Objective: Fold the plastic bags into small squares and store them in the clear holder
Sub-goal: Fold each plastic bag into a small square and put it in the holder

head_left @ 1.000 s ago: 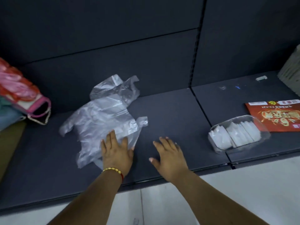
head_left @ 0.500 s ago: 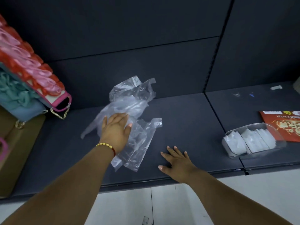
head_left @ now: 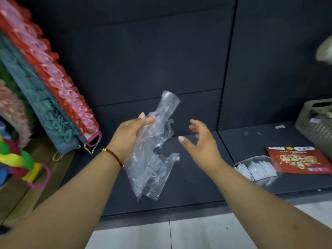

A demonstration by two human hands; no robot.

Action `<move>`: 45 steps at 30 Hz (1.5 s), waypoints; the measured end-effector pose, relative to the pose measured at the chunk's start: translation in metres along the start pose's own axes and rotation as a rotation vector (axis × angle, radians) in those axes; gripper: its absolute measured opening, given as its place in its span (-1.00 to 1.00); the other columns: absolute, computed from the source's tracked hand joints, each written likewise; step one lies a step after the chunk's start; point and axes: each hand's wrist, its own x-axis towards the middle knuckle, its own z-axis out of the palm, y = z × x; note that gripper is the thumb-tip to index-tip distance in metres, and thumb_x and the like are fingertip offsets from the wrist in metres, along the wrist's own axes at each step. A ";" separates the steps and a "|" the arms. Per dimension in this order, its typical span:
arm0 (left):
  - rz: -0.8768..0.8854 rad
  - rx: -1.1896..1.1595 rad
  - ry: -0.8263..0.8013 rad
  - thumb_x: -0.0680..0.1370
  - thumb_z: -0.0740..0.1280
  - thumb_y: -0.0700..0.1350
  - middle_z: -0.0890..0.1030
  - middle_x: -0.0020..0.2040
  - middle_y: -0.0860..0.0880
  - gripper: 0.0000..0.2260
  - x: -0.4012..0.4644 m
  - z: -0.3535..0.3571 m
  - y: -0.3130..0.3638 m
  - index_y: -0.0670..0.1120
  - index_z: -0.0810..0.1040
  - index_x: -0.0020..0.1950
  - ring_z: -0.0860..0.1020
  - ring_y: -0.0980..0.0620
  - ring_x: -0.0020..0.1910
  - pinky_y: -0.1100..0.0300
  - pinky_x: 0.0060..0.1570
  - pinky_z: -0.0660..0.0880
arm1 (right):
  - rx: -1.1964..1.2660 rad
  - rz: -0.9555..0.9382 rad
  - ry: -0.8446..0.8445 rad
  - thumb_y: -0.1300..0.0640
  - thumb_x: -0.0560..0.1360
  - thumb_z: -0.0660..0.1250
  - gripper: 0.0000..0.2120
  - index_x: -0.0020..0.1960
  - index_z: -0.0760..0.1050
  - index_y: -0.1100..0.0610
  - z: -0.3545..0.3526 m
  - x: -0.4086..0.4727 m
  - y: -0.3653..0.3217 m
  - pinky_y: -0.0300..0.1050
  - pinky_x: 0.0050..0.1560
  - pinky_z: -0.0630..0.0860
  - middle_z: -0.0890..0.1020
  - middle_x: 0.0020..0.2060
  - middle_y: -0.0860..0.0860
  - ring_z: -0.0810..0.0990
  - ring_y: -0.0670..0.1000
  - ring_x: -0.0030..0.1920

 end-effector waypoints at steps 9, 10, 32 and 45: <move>-0.016 0.024 -0.242 0.65 0.06 0.06 0.71 0.03 0.00 -0.56 -0.088 0.016 0.051 -0.14 0.67 0.05 0.65 0.18 0.04 0.44 -0.07 0.49 | 0.022 -0.136 -0.166 0.06 0.47 0.46 -0.85 0.02 0.60 0.06 -0.076 -0.029 -0.110 -0.30 -0.02 0.47 0.66 -0.07 -0.11 0.60 -0.18 -0.05; -0.019 0.030 -0.247 0.65 0.07 0.05 0.71 0.04 -0.01 -0.57 -0.096 0.015 0.054 -0.14 0.67 0.06 0.65 0.16 0.05 0.40 -0.03 0.51 | 0.049 -0.127 -0.157 0.09 0.48 0.46 -0.92 -0.09 0.62 0.10 -0.078 -0.035 -0.113 -0.29 -0.08 0.50 0.68 -0.18 -0.07 0.63 -0.16 -0.15; -0.088 -0.245 -0.116 0.25 0.58 -0.28 0.65 0.09 -0.25 -0.45 -0.170 -0.031 0.027 -0.18 0.46 0.17 0.65 -0.18 0.00 0.08 -0.13 0.64 | 0.232 0.081 0.235 0.01 0.49 0.45 -0.56 -0.17 0.47 0.42 -0.111 -0.067 -0.083 -0.11 -0.26 0.41 0.47 -0.36 0.13 0.42 0.04 -0.31; 0.014 -0.008 0.149 0.52 0.37 -0.36 0.68 -0.21 -0.15 -0.91 -0.146 -0.029 0.010 -0.24 0.66 -0.10 0.66 0.01 -0.22 0.19 -0.12 0.64 | 0.286 0.168 0.268 0.07 0.49 0.44 -0.63 -0.15 0.52 0.42 -0.100 -0.055 -0.061 -0.09 -0.11 0.45 0.51 -0.44 0.05 0.49 0.00 -0.34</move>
